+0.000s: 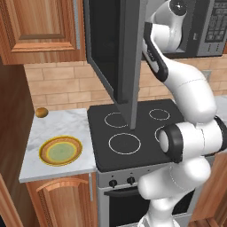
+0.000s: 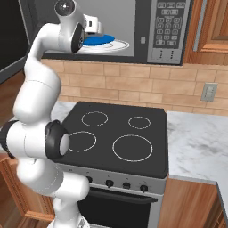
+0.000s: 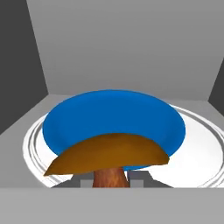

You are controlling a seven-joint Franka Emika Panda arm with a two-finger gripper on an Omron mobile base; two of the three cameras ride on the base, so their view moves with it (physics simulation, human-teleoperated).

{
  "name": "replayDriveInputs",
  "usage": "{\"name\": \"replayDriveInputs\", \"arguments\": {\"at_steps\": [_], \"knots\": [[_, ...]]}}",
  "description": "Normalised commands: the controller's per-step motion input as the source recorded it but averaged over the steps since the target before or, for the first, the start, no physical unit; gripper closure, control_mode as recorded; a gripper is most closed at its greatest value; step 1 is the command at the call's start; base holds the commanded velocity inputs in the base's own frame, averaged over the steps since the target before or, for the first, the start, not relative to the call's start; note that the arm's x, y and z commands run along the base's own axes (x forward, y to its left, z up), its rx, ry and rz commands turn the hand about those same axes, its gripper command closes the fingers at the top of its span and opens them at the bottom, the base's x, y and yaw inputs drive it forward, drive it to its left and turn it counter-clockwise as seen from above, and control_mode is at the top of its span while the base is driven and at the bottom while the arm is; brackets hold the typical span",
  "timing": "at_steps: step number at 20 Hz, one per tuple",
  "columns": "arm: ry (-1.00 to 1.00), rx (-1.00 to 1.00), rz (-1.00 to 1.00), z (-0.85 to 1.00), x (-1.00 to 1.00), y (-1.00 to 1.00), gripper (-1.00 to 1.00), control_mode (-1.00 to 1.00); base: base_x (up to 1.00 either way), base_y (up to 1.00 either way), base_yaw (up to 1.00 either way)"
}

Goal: Pick the mushroom from the counter and place it in the microwave. Then turn on the microwave.

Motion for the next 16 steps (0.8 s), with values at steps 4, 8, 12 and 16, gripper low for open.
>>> {"name": "replayDriveInputs", "arguments": {"at_steps": [4,8,12,16], "knots": [[0.05,-0.02,0.01,-0.11,0.24,0.01,1.00,-1.00,0.00,0.00,0.00],[0.05,-0.02,0.01,-0.11,0.23,0.00,1.00,-1.00,0.00,0.00,0.00],[0.05,-0.02,0.01,-0.13,0.21,0.00,1.00,-1.00,0.00,0.00,0.00],[0.05,-0.02,0.01,-0.10,0.20,0.08,-1.00,-1.00,0.00,0.00,0.00]]}}
